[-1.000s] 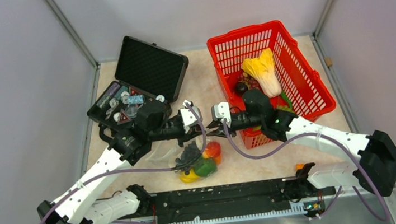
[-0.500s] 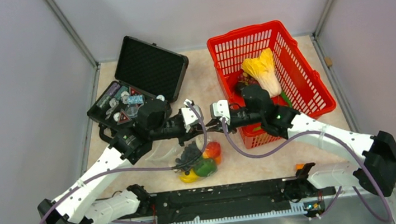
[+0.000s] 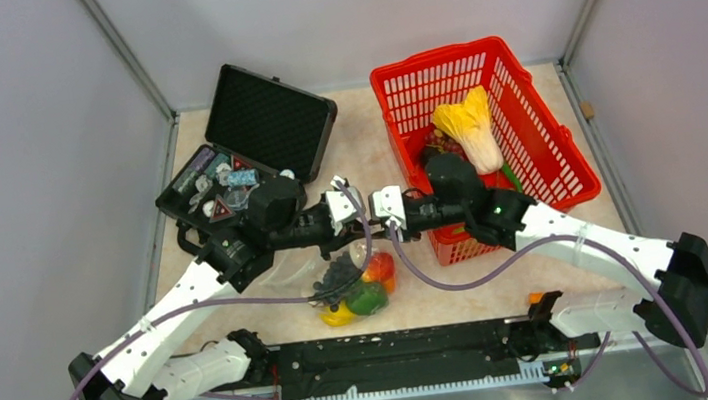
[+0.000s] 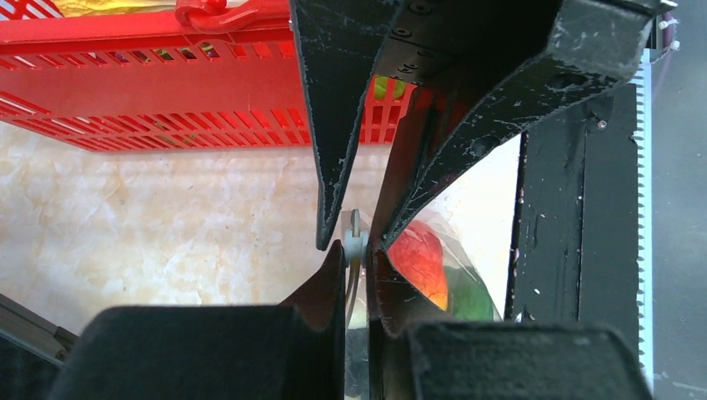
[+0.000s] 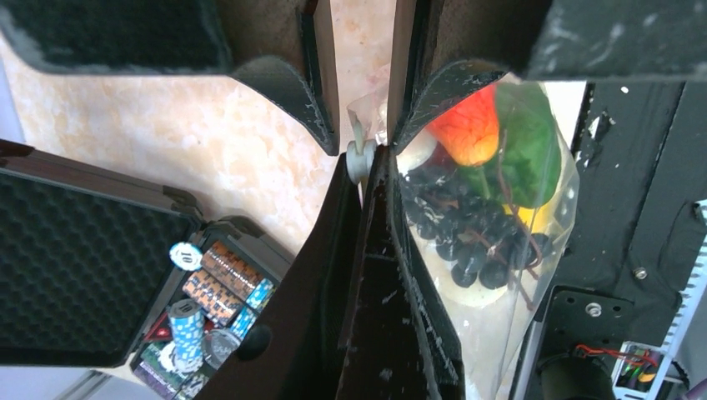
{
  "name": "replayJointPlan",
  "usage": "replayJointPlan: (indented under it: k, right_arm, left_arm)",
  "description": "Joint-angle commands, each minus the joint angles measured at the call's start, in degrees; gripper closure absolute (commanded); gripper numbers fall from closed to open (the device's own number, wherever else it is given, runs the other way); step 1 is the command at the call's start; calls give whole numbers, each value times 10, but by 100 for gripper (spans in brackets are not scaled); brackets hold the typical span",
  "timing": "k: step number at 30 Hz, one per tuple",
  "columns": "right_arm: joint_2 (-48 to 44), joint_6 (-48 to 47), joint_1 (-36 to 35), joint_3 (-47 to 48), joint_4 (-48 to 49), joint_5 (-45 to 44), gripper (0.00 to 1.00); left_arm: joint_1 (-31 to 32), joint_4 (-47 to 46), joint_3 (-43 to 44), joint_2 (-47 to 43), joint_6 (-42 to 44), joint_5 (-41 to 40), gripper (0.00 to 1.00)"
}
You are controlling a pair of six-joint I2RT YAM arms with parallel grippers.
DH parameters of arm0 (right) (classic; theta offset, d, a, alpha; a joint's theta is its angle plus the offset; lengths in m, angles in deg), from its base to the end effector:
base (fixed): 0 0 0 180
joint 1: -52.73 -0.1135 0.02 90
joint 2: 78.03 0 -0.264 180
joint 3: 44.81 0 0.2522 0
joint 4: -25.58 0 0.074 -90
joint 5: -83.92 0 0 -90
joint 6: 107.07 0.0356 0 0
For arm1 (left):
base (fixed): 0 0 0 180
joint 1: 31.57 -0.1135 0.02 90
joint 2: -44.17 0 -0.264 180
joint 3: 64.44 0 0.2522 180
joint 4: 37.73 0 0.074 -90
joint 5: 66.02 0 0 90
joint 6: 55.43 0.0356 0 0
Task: Place the food in the zip-top bag and seal the zipper
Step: Zip the zipper food storage bag at the center of the board.
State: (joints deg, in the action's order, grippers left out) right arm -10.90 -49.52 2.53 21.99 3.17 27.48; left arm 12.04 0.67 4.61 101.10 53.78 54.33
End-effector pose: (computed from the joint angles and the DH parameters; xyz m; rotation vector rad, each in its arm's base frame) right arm 0.1546 0.2163 0.3152 -1.5725 1.1994 0.7767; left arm 0.1443 -0.1623 0.3413 1.3473 1.5511 -0.8032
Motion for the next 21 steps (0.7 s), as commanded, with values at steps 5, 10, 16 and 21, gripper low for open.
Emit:
replayJointPlan:
  k: [5,10,16,21]
  right_arm:
    - [-7,-31,-17,53,-37,-55,84]
    - [1,-49,-27,75,-74,-66,92]
    - [23,-67,-54,107,-119,-107,82]
    - [30,-70,-63,119,-123,-127,94]
  left_arm:
    - [5,-12,26,5,-7,-6,100]
    - [7,-11,28,8,-7,-10,100]
    - [9,-10,31,11,-7,-10,100]
    - [9,-11,30,12,-7,-14,100]
